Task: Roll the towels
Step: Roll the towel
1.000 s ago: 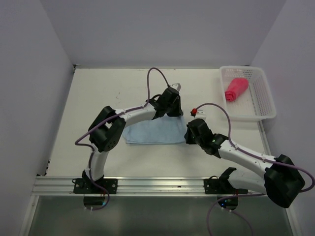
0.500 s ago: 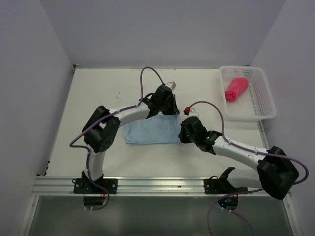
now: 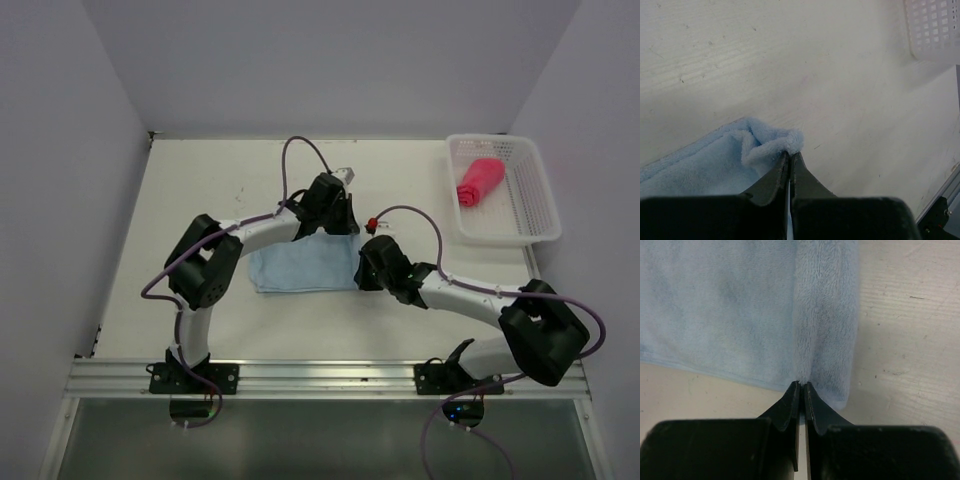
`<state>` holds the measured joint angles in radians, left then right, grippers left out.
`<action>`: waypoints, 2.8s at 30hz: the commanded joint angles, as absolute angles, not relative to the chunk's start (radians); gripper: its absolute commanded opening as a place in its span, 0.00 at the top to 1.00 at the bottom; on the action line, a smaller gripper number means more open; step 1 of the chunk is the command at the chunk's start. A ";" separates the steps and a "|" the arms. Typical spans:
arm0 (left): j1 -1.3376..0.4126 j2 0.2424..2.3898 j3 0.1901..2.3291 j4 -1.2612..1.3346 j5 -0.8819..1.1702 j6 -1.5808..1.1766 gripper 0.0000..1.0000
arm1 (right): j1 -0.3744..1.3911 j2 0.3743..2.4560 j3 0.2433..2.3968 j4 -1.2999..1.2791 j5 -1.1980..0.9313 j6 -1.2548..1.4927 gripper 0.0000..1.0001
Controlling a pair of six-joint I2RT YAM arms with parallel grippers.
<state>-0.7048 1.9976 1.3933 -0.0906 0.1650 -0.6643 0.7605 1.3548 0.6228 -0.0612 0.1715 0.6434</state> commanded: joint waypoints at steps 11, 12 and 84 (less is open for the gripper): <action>-0.652 1.927 1.327 0.026 0.163 -0.607 1.00 | 0.769 1.459 0.661 0.041 0.118 0.707 0.99; -0.649 1.925 1.327 0.026 0.163 -0.606 1.00 | 0.769 1.463 0.663 0.044 0.118 0.709 0.99; -0.634 1.951 1.175 0.020 0.072 -0.581 1.00 | 0.554 1.605 0.468 0.428 -0.229 0.925 0.55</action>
